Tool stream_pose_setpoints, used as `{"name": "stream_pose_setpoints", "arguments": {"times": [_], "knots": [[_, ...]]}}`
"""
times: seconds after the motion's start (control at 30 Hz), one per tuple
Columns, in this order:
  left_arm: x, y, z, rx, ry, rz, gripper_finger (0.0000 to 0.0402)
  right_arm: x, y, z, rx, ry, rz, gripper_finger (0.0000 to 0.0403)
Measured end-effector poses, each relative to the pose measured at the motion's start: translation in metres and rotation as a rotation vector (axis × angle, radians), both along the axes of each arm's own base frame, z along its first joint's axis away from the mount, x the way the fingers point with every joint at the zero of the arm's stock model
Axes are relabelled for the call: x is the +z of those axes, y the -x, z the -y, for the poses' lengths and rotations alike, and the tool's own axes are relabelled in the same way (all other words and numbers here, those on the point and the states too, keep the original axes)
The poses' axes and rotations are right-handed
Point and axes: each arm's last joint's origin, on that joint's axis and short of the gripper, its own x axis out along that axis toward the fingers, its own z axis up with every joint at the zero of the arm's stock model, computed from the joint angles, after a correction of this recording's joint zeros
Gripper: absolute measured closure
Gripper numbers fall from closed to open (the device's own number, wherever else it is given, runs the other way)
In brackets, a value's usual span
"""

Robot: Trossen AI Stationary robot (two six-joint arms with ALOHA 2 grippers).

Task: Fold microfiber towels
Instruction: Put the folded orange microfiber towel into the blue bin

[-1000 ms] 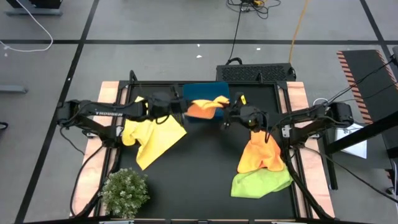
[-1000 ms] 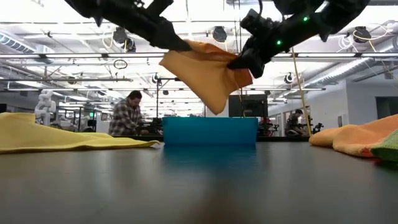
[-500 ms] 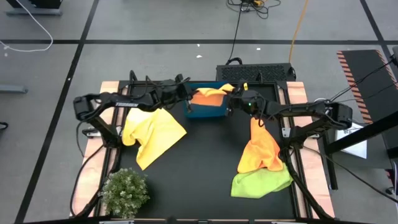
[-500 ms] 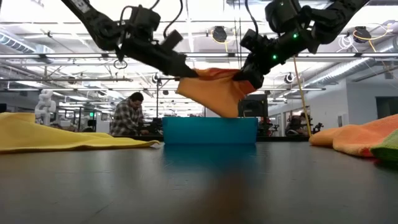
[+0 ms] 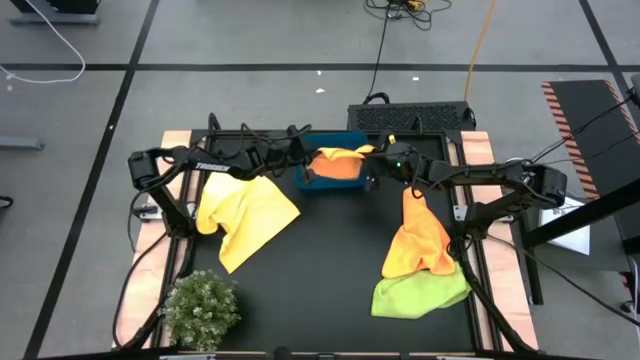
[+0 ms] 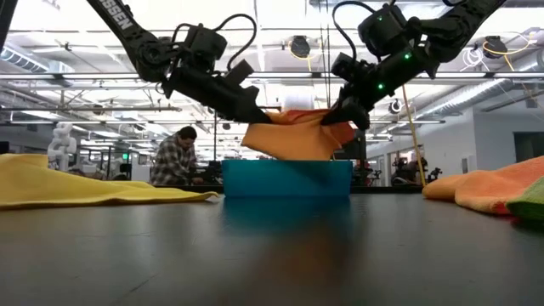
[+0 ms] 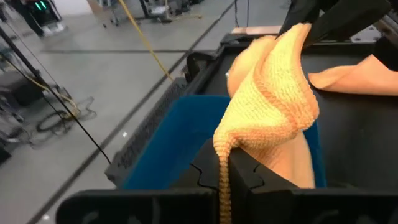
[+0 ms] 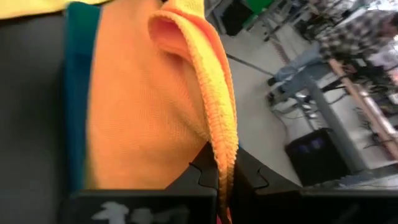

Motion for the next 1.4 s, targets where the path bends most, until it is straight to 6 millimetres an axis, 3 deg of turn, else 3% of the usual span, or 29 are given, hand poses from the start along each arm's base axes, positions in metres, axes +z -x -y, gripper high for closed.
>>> {"name": "stream_pose_setpoints", "arguments": {"times": [0.37, 0.53, 0.83, 0.97, 1.2, 1.4], "knots": [[-0.009, 0.000, 0.010, -0.014, 0.068, -0.085, 0.0389, -0.002, -0.003, -0.003, 0.070, -0.115, 0.064, 0.0403], [-0.019, 0.003, 0.011, 0.025, 0.076, -0.171, 0.0345, -0.013, -0.006, -0.003, 0.065, -0.136, 0.022, 0.0403], [-0.017, 0.003, 0.010, 0.079, 0.050, -0.169, 0.0263, -0.023, -0.011, -0.001, 0.081, -0.132, -0.010, 0.0403], [-0.015, 0.001, 0.012, 0.020, 0.040, -0.151, 0.0240, -0.023, -0.011, -0.001, 0.082, -0.133, -0.010, 0.0403], [-0.009, -0.018, 0.054, -0.203, -0.157, -0.159, 0.0202, -0.022, -0.011, -0.001, 0.083, -0.130, -0.001, 0.0403], [-0.003, -0.030, 0.097, -0.223, -0.424, -0.209, 0.0170, -0.020, -0.013, 0.000, 0.074, -0.134, 0.042, 0.0403]]}}
